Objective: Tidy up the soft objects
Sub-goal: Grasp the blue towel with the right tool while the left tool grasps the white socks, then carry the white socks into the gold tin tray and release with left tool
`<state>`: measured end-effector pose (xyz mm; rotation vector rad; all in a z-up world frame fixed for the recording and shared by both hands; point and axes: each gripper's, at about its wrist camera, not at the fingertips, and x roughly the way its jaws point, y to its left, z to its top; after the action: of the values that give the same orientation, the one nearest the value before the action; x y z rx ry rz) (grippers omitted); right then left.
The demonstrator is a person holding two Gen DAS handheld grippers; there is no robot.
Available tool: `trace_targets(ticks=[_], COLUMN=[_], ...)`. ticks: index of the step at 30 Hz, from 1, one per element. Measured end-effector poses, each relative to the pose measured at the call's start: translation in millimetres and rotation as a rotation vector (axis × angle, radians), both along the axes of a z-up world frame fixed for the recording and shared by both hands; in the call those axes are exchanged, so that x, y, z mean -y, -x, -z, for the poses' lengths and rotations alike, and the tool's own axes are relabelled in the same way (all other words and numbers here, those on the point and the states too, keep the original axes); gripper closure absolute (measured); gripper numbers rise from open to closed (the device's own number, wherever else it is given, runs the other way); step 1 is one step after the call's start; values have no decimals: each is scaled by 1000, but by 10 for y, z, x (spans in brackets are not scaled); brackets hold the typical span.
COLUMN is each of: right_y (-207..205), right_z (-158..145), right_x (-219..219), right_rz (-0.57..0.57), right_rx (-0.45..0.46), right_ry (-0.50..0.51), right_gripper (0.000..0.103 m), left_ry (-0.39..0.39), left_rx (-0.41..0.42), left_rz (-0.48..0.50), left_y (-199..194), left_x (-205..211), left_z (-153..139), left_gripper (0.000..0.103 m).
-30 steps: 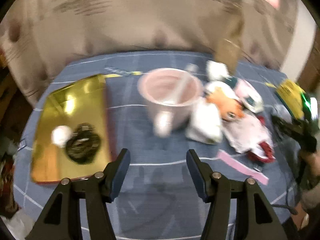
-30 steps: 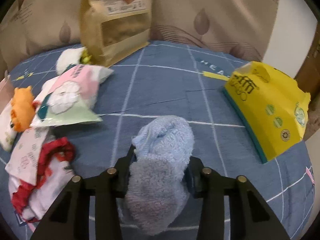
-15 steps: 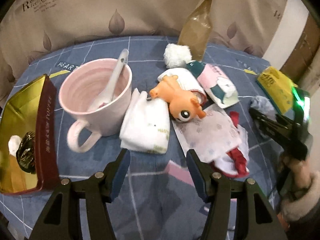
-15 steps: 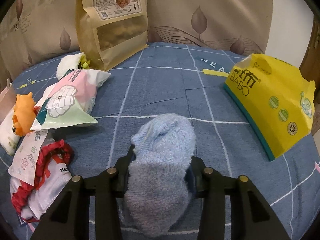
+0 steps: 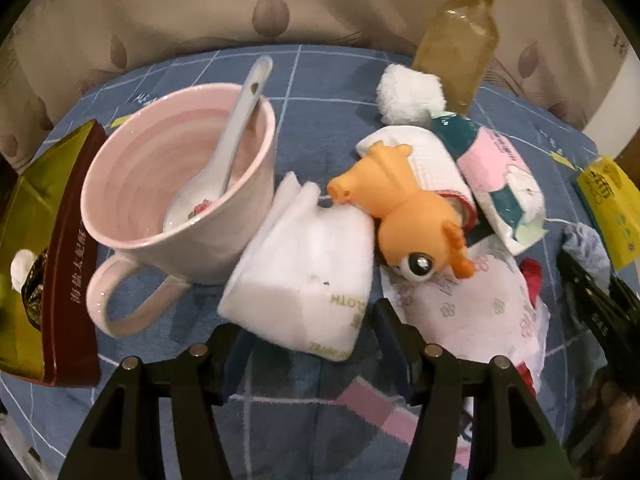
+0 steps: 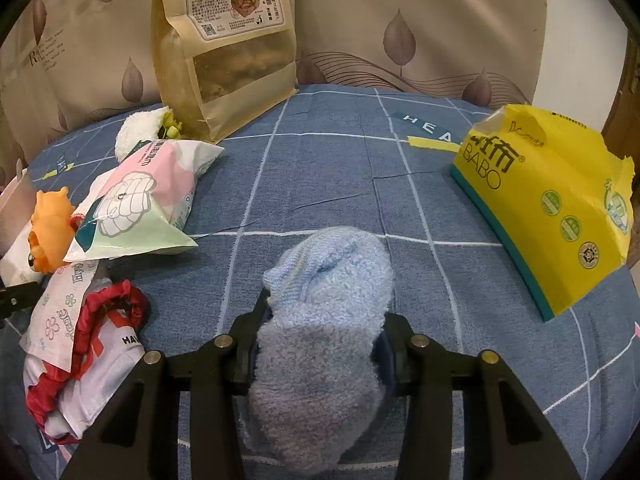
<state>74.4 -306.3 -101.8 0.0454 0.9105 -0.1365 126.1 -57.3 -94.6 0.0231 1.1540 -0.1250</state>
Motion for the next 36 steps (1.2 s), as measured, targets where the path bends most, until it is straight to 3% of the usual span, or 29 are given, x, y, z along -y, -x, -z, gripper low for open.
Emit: trace_targets(ticks=[3, 5, 14, 36], right_y=[1, 0, 1, 1], right_z=[2, 1, 4, 9], right_x=[14, 6, 12, 10], right_rz=[0, 0, -1, -3], right_rx=[1, 1, 1, 3], right_ry=[0, 1, -1, -1], right_gripper=[60, 60, 60, 60], left_ry=[-18, -37, -95, -81], left_rx=[9, 20, 53, 95], left_rz=[-8, -4, 20, 76], left_y=[-17, 12, 90, 390], left_x=[40, 59, 105, 98], left_z=[25, 25, 6, -212], left_gripper=[44, 57, 74, 77])
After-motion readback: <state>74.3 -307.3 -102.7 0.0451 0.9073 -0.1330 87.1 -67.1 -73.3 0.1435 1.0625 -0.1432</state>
